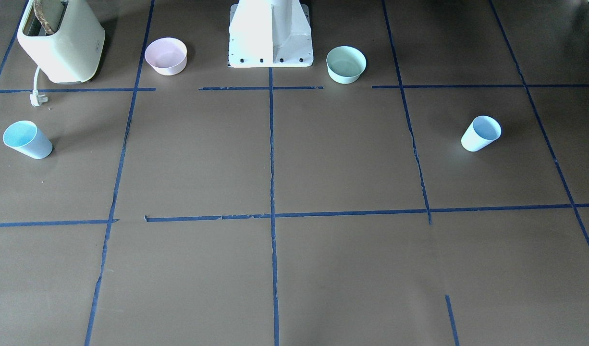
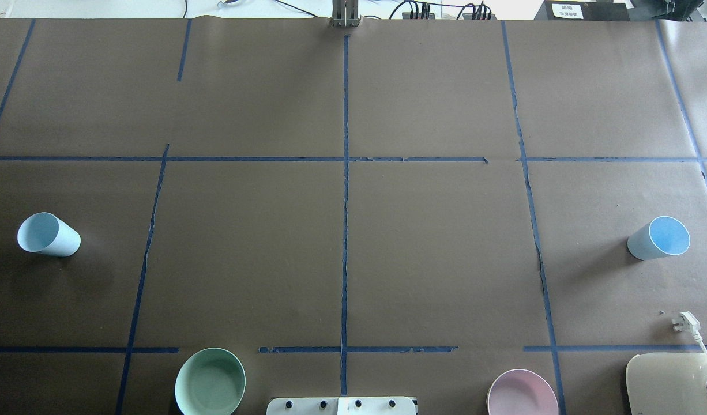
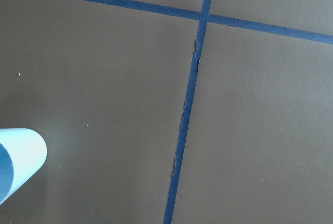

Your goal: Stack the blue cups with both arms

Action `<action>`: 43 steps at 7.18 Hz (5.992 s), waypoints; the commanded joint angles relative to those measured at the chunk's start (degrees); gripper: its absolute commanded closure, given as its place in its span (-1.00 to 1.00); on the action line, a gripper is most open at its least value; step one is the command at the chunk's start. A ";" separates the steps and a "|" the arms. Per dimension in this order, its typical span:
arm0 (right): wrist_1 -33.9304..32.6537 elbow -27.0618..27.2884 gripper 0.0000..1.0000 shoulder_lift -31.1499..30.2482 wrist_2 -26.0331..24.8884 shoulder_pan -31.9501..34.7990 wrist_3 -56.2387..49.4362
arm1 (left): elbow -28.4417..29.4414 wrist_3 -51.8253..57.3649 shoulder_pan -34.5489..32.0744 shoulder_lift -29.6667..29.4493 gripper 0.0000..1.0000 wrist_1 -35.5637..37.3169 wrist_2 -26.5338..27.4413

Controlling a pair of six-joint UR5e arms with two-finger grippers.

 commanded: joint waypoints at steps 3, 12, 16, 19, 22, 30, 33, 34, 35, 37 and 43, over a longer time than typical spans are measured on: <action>-0.03 0.09 -1.00 0.00 0.08 -0.08 0.02 | -0.26 -28.47 16.22 1.85 -1.00 -19.55 0.96; -0.03 0.00 -1.00 -0.09 0.17 -0.08 0.02 | 1.49 -49.06 32.00 3.98 0.13 -25.69 8.34; -0.03 -0.09 -1.00 -0.09 0.08 -0.08 -0.06 | 1.41 -49.23 32.61 3.98 0.55 -25.86 7.73; -0.03 0.09 -1.00 -0.09 0.17 -0.08 0.02 | 0.18 -49.14 32.62 3.89 0.84 -25.86 7.38; -0.03 0.18 -1.00 -0.09 0.17 -0.08 0.02 | -4.73 -51.50 32.70 1.02 0.87 -24.64 4.49; -0.03 0.18 -1.00 0.00 1.22 -0.08 0.11 | 12.39 -75.69 54.48 -49.72 0.85 2.19 20.80; -0.03 0.18 -1.00 0.00 1.22 -0.08 0.11 | 15.82 -75.69 55.38 -50.25 0.34 -1.77 20.91; -0.03 0.18 -1.00 0.00 1.22 -0.16 0.02 | 15.82 -75.51 55.38 -50.16 -0.63 -1.78 20.91; -0.03 0.18 -1.00 0.00 1.22 -0.16 0.02 | 15.65 -75.42 55.38 -50.25 -1.00 -1.78 20.82; 0.41 0.70 -1.00 0.00 1.22 -0.60 -0.24 | 11.89 -74.90 52.94 -49.11 -1.00 0.49 20.48; 4.98 2.46 -1.00 6.06 1.48 -5.87 15.74 | 1.37 -3.38 8.45 -16.45 -1.00 12.54 0.13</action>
